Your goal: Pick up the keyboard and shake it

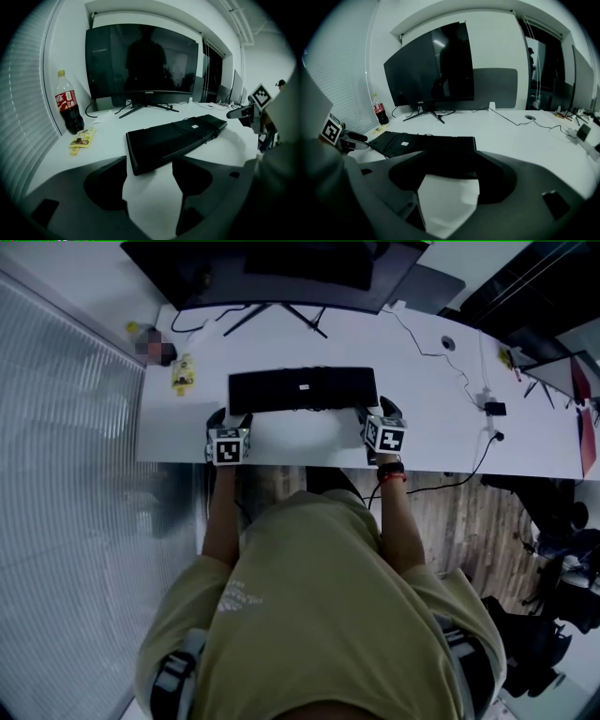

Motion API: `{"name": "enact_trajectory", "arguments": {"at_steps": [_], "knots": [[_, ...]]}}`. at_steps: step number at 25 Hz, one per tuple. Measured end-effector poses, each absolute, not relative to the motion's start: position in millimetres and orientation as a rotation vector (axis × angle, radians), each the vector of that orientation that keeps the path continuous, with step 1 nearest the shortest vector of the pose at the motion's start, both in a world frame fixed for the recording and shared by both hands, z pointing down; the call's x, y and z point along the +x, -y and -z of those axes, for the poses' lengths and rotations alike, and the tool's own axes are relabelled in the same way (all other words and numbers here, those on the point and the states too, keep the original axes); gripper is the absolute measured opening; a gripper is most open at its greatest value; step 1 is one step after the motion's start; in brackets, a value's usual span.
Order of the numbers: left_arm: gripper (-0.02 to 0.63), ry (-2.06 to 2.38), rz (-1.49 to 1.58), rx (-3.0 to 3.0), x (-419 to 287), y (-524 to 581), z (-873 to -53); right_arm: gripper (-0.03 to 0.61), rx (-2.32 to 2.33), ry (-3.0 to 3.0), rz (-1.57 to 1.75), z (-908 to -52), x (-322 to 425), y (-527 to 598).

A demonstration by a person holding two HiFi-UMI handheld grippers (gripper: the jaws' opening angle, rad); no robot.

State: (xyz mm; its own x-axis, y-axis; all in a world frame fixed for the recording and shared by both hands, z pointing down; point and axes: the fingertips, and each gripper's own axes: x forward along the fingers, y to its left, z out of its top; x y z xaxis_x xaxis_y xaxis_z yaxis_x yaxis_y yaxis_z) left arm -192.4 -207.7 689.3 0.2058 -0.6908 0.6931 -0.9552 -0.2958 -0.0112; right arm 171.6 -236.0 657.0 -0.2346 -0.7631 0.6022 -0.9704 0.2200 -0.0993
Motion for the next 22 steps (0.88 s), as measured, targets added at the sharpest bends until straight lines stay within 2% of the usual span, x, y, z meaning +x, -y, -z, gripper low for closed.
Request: {"name": "enact_trajectory", "arguments": {"at_steps": [8,15,19,22], "knots": [[0.308,1.517,-0.578,2.219,-164,211,-629,0.308,1.647,2.27,-0.562,-585,128,229],[0.221,1.541,-0.445,2.327,-140,202,-569,0.261,1.618,2.365,-0.444,-541,96,207],[0.177,1.548,-0.401,2.375,-128,189,-549,0.209,1.609,2.404,-0.42,-528,83,190],[0.147,1.542,-0.351,2.373,-125,179,-542,0.204,1.591,2.432,-0.383,-518,73,179]]}}
